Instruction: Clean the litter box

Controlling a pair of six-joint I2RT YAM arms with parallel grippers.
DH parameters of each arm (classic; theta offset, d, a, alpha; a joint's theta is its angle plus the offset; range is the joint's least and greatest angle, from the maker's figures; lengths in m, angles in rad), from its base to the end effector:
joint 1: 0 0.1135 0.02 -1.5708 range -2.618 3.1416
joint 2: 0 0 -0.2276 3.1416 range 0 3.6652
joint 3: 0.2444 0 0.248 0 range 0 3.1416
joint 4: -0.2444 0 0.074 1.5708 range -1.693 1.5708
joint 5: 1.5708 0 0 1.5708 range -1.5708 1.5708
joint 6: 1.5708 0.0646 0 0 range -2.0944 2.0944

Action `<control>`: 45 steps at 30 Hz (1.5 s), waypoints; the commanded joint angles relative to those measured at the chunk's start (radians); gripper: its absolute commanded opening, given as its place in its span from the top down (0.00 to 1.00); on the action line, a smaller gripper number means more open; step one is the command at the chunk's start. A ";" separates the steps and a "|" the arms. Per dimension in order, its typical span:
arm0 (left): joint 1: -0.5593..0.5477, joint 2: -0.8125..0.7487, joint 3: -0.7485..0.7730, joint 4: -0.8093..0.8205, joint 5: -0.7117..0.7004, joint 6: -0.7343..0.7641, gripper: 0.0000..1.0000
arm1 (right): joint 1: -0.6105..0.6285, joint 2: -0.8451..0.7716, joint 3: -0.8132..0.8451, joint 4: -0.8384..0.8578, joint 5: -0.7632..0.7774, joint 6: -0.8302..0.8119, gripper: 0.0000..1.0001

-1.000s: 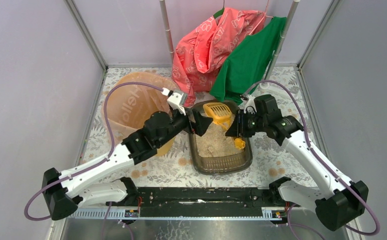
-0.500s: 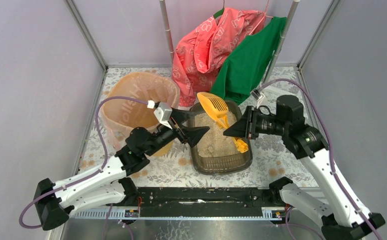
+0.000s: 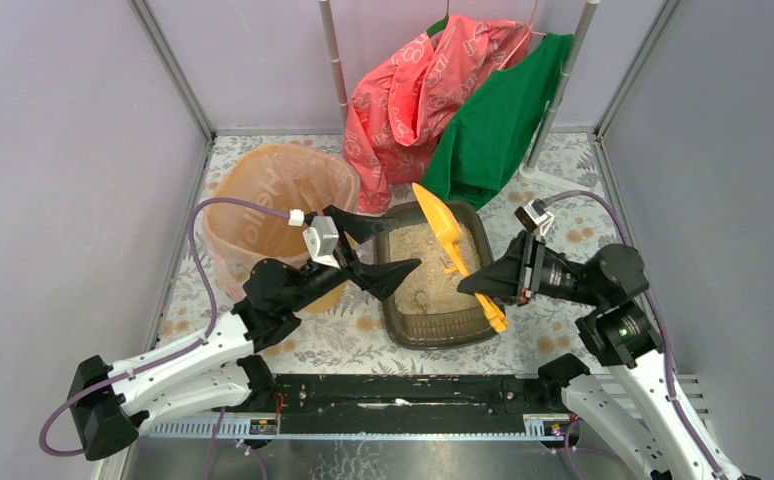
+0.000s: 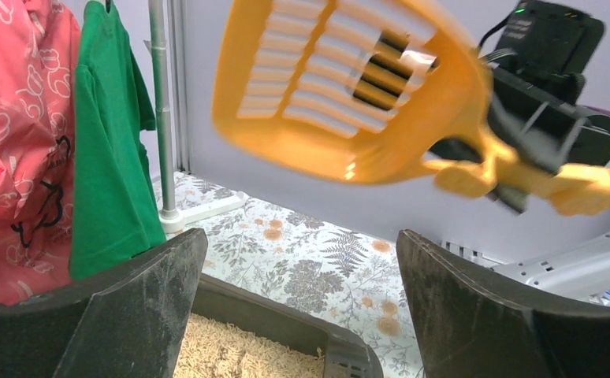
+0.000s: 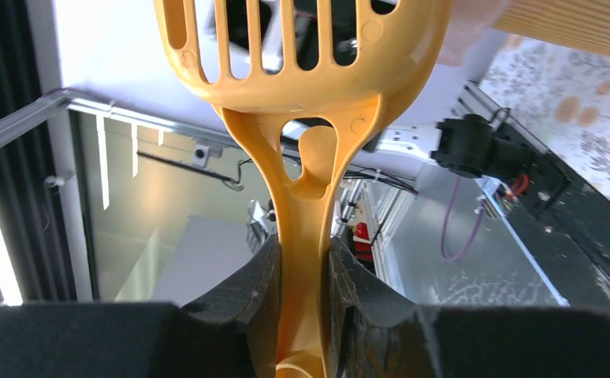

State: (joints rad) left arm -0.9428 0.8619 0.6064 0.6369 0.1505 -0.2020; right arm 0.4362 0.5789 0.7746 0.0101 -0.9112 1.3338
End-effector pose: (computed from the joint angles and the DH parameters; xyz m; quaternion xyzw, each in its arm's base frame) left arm 0.1377 -0.2062 0.3348 0.2603 0.4982 -0.4828 0.6715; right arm 0.1280 0.1160 0.3669 -0.0619 0.6584 0.7151 0.2265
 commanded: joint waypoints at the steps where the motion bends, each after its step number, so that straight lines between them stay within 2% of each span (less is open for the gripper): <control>1: -0.007 0.049 -0.025 0.199 -0.027 -0.010 0.01 | -0.004 -0.041 0.026 0.213 -0.057 0.152 1.00; 6: -0.004 0.148 -0.003 0.339 -0.158 -0.176 0.01 | -0.004 -0.044 -0.005 0.289 -0.078 0.191 1.00; 9: -0.005 0.219 0.028 0.406 -0.243 -0.327 0.01 | -0.004 -0.036 -0.021 0.325 -0.105 0.193 1.00; 14: -0.004 0.251 0.024 0.512 -0.376 -0.597 0.01 | -0.004 -0.056 -0.001 0.240 -0.133 0.086 1.00; 17: -0.004 0.220 -0.010 0.569 -0.397 -0.708 0.01 | -0.004 -0.067 0.012 0.182 -0.128 0.029 1.00; 20: -0.004 0.173 -0.013 0.535 -0.354 -0.750 0.01 | -0.004 -0.069 0.012 0.182 -0.133 0.031 1.00; 25: -0.004 0.183 -0.035 0.602 -0.288 -0.814 0.01 | -0.004 -0.085 -0.037 0.251 -0.123 0.076 1.00; 28: -0.004 0.238 -0.048 0.702 -0.244 -0.840 0.02 | -0.004 -0.084 -0.066 0.355 -0.122 0.146 1.00; 32: -0.007 0.350 -0.064 0.940 -0.122 -0.874 0.02 | -0.004 -0.073 -0.056 0.380 -0.122 0.169 1.00; 33: -0.007 0.378 -0.059 0.957 -0.108 -0.894 0.02 | -0.004 -0.071 -0.058 0.381 -0.121 0.170 1.00; 42: -0.037 0.431 -0.031 0.939 -0.111 -0.867 0.03 | -0.004 -0.061 -0.094 0.401 -0.114 0.181 1.00; 45: -0.042 0.442 -0.012 0.928 -0.113 -0.866 0.08 | -0.004 -0.053 -0.097 0.393 -0.110 0.173 1.00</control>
State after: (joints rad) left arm -0.9745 1.2957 0.5560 1.4952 0.0246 -1.0683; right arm 0.4358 0.5156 0.6724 0.3462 -1.0130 1.5051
